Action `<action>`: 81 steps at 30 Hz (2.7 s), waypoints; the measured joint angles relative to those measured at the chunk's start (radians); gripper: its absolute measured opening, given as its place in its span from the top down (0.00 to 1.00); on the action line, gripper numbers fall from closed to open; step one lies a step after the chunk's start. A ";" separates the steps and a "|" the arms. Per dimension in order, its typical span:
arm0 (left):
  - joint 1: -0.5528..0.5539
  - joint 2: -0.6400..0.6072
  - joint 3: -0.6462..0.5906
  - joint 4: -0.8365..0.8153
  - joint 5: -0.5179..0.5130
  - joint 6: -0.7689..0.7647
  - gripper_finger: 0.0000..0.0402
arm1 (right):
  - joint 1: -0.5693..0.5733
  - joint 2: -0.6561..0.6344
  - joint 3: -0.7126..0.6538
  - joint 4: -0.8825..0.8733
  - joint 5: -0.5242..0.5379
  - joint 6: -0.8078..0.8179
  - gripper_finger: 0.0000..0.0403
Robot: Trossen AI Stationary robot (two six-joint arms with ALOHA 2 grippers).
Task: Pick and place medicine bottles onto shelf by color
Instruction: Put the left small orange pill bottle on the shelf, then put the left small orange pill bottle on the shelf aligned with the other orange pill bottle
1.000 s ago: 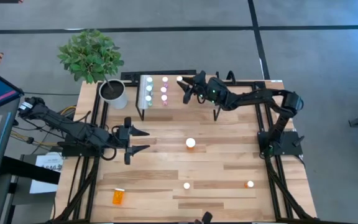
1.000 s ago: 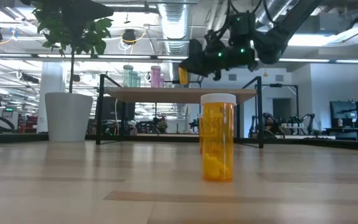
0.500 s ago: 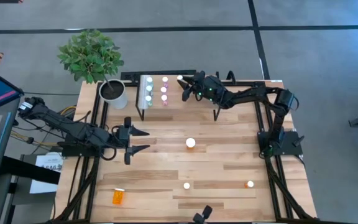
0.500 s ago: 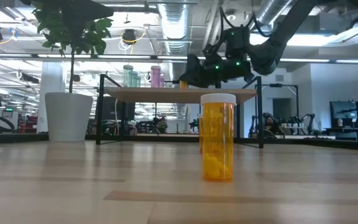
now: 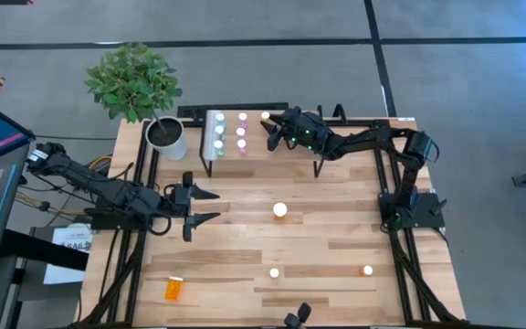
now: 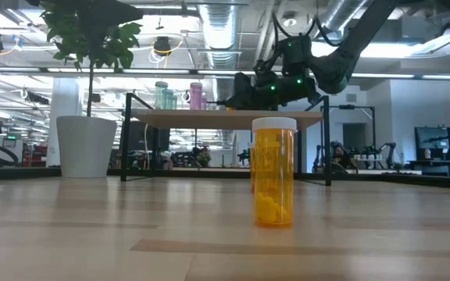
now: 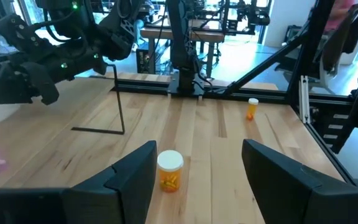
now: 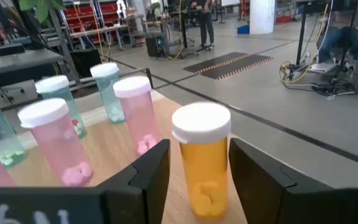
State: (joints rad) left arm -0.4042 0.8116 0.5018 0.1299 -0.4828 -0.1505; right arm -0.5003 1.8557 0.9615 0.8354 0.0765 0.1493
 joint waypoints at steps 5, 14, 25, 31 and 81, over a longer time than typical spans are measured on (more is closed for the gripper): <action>0.000 0.000 0.000 0.000 0.000 -0.001 0.44 | 0.006 -0.004 0.000 -0.022 0.000 0.000 0.48; 0.000 0.000 0.000 0.000 0.000 -0.011 0.44 | 0.030 -0.013 0.000 -0.028 0.000 0.002 0.42; 0.000 0.000 0.000 0.000 0.006 -0.022 0.44 | 0.043 -0.125 -0.001 -0.245 0.002 0.008 0.42; 0.000 0.000 0.000 -0.002 0.005 -0.021 0.44 | 0.044 -0.247 -0.001 -0.434 0.004 0.015 0.42; -0.002 0.440 0.179 0.134 0.302 -0.005 0.44 | 1.146 -0.426 0.000 -1.504 0.647 0.827 0.44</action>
State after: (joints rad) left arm -0.4057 1.2517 0.6813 0.2636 -0.1807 -0.1555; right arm 0.6461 1.4296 0.9614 -0.6685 0.7232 0.9763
